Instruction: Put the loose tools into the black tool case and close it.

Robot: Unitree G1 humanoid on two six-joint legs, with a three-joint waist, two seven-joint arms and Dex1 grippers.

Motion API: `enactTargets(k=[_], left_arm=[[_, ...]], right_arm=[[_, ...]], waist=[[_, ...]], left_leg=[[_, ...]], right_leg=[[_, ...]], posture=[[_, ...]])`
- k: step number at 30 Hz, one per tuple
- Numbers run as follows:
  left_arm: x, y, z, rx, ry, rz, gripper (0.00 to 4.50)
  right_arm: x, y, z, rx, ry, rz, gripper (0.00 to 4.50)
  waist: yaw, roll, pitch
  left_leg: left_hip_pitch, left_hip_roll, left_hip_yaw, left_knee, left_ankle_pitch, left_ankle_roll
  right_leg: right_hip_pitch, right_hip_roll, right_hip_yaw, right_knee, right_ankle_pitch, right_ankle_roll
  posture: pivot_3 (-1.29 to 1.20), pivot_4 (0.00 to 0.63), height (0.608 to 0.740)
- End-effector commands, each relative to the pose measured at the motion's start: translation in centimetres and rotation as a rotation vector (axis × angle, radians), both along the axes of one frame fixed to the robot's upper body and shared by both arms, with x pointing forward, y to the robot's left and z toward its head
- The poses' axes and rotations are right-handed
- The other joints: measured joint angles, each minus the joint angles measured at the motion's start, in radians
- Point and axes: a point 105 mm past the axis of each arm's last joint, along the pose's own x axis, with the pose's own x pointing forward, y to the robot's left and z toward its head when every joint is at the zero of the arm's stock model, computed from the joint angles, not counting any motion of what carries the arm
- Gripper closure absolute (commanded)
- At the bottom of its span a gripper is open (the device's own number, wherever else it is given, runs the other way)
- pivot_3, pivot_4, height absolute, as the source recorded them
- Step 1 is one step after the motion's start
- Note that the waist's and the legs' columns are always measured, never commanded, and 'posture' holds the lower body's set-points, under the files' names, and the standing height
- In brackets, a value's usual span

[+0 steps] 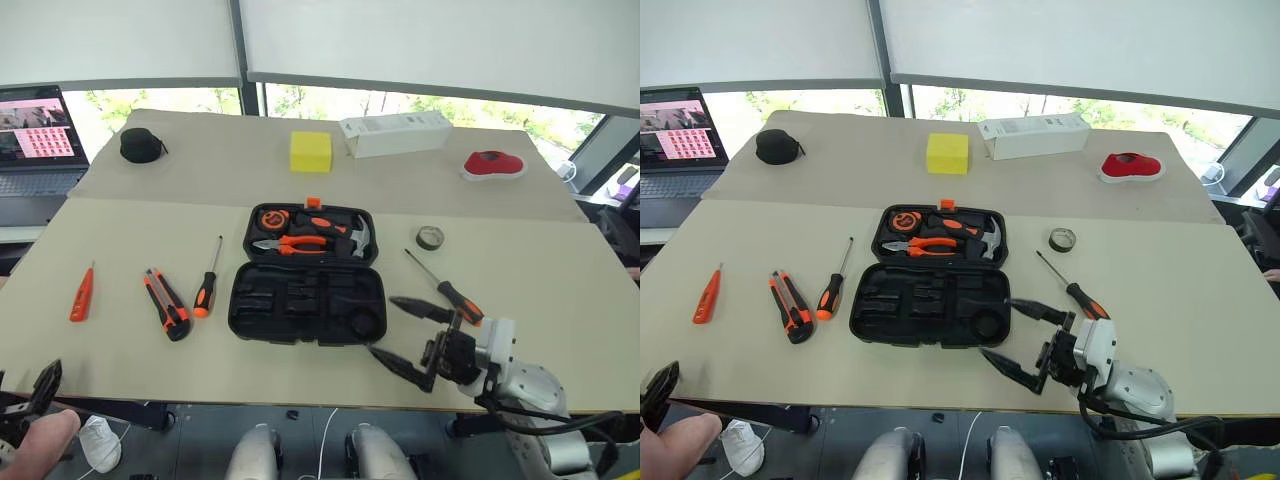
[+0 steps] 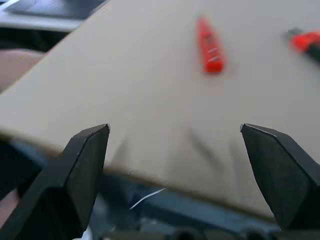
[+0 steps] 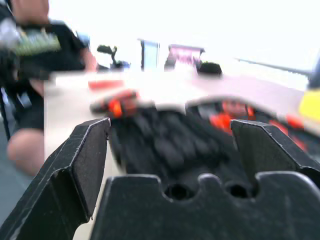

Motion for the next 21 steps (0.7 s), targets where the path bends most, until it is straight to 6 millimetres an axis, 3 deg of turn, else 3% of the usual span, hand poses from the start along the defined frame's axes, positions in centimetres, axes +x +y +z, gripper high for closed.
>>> enactTargets(k=[1, 5, 9, 13, 15, 17, 21], left_arm=[[-1.1, 0.1, 1.1, -0.056, -0.030, 0.067, 0.00], [0.6, -0.1, 2.7, -0.115, -0.083, 0.002, 0.00], [5.6, -1.7, 5.7, -0.113, -0.074, -0.192, 0.00], [9.8, -3.5, 6.2, -0.095, 0.118, -0.331, 0.00], [12.1, -7.3, 7.1, -0.105, 0.173, -0.527, 0.00], [13.2, -9.8, 7.3, -0.129, 0.240, -0.629, 0.00], [15.2, -13.4, 7.6, -0.125, 0.320, -0.738, 0.00]], right_arm=[[-0.4, 0.3, 2.1, 0.048, -0.081, 0.031, 0.05], [-0.2, 0.7, 2.2, 0.038, -0.100, 0.041, 0.05], [0.2, 1.1, 2.2, 0.036, -0.097, 0.050, 0.05], [0.2, 1.7, 1.8, 0.020, -0.082, 0.076, 0.05], [0.2, 1.8, 1.5, 0.006, -0.071, 0.079, 0.05], [0.2, 1.9, 1.4, -0.012, -0.070, 0.088, 0.05], [0.1, 2.1, 1.2, -0.042, -0.060, 0.113, 0.05]], waist=[[0.001, -0.001, 0.000], [0.004, -0.004, -0.003], [0.012, -0.006, -0.004], [0.009, -0.005, -0.003], [0.005, -0.004, -0.003], [0.001, -0.004, -0.003], [-0.005, -0.004, -0.003]], left_leg=[[0.000, 0.000, 0.000, 0.000, 0.000, 0.000], [0.001, 0.000, -0.002, 0.000, -0.003, -0.006], [0.002, 0.000, -0.002, 0.000, -0.003, -0.007], [0.003, -0.001, -0.001, 0.000, -0.002, -0.007], [0.002, -0.002, -0.002, 0.000, 0.001, -0.002], [0.000, -0.001, -0.002, 0.000, 0.001, -0.002], [-0.001, -0.002, -0.003, 0.000, 0.001, -0.002]], right_leg=[[0.000, 0.000, 0.000, 0.000, 0.000, 0.000], [-0.001, 0.000, -0.002, 0.000, -0.001, -0.001], [0.000, 0.000, -0.005, 0.001, -0.001, -0.004], [0.001, 0.000, -0.005, 0.001, 0.000, -0.003], [0.001, 0.000, -0.005, 0.001, 0.001, -0.002], [0.001, 0.001, -0.005, 0.002, 0.001, -0.002], [0.001, 0.001, -0.004, 0.002, 0.001, -0.002]], posture=[[0.00, 0.150, 0.740], [0.00, 0.150, 0.740], [0.00, 0.150, 0.740], [0.00, 0.150, 0.740], [0.00, 0.150, 0.740], [0.00, 0.150, 0.740], [0.00, 0.150, 0.740]])
